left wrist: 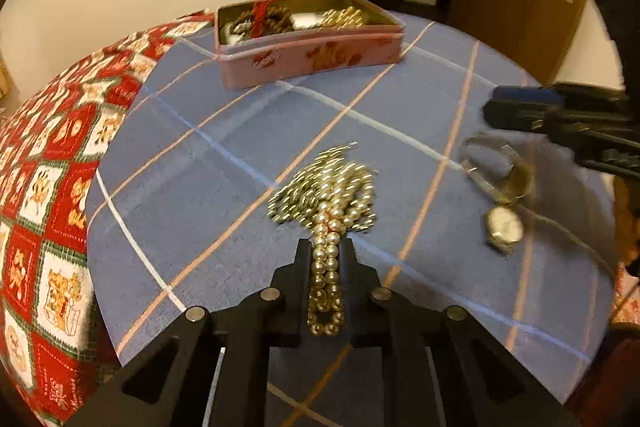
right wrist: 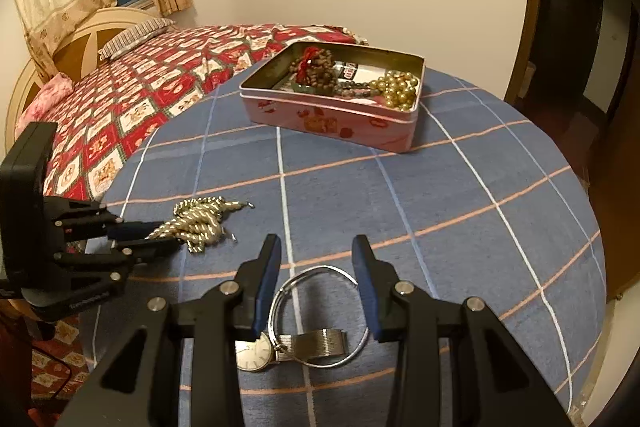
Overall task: Organize jewelry
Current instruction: 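Grasp the dark metal bead chain with the right tool while the left tool holds the necklace, then carry the pearl necklace and bead chain over the pink tin with both tools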
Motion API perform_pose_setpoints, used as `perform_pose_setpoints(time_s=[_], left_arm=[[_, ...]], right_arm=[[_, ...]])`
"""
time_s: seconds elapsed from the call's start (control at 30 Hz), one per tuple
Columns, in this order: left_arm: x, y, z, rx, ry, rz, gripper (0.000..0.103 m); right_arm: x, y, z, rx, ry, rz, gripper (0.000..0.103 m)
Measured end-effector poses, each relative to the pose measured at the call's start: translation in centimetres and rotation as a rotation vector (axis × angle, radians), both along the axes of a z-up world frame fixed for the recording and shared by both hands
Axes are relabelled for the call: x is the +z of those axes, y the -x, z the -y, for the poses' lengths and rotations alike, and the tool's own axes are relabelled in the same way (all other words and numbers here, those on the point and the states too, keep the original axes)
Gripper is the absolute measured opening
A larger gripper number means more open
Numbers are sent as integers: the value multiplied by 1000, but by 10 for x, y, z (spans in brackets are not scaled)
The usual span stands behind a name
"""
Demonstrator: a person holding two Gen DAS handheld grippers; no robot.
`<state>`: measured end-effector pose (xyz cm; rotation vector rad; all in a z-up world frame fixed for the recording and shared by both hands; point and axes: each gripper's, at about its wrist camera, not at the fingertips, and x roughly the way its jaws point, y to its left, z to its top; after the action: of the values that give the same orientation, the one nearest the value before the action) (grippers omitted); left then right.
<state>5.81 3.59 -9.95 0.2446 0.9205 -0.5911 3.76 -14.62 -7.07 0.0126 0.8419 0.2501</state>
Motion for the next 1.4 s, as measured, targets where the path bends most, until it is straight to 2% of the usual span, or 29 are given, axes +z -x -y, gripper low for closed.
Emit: perform_pose_setpoints(time_s=[0.13, 0.3, 0.47, 0.6, 0.73, 0.97, 1.0, 1.03, 1.1, 1.27, 1.4], left_arm=[[42, 6, -12, -5, 185, 53, 6], [93, 6, -22, 10, 318, 158, 6], [106, -3, -29, 64, 326, 205, 6], [96, -10, -35, 136, 278, 208, 6], [84, -19, -43, 183, 217, 210, 6], [73, -31, -64, 226, 233, 182, 6], [74, -31, -64, 227, 236, 180, 6], [73, -32, -65, 229, 241, 179, 6], [73, -35, -67, 229, 258, 177, 6], [74, -40, -64, 234, 272, 177, 6], [74, -44, -56, 235, 246, 184, 6]], right_arm=[[-2, -2, 0, -4, -13, -6, 40], [-3, -3, -5, 16, -27, -13, 40], [-4, -6, -23, 63, -51, -21, 40], [-8, -12, -50, 134, -35, -29, 40], [-17, -21, -83, 197, 9, -37, 40], [-40, -41, -117, 271, 109, -77, 41], [-40, -40, -120, 275, 131, -50, 41], [-41, -40, -121, 280, 141, -49, 39], [-40, -40, -121, 285, 144, -46, 18], [-35, -41, -115, 261, 169, -28, 16], [-13, -43, -95, 200, 157, 40, 15]])
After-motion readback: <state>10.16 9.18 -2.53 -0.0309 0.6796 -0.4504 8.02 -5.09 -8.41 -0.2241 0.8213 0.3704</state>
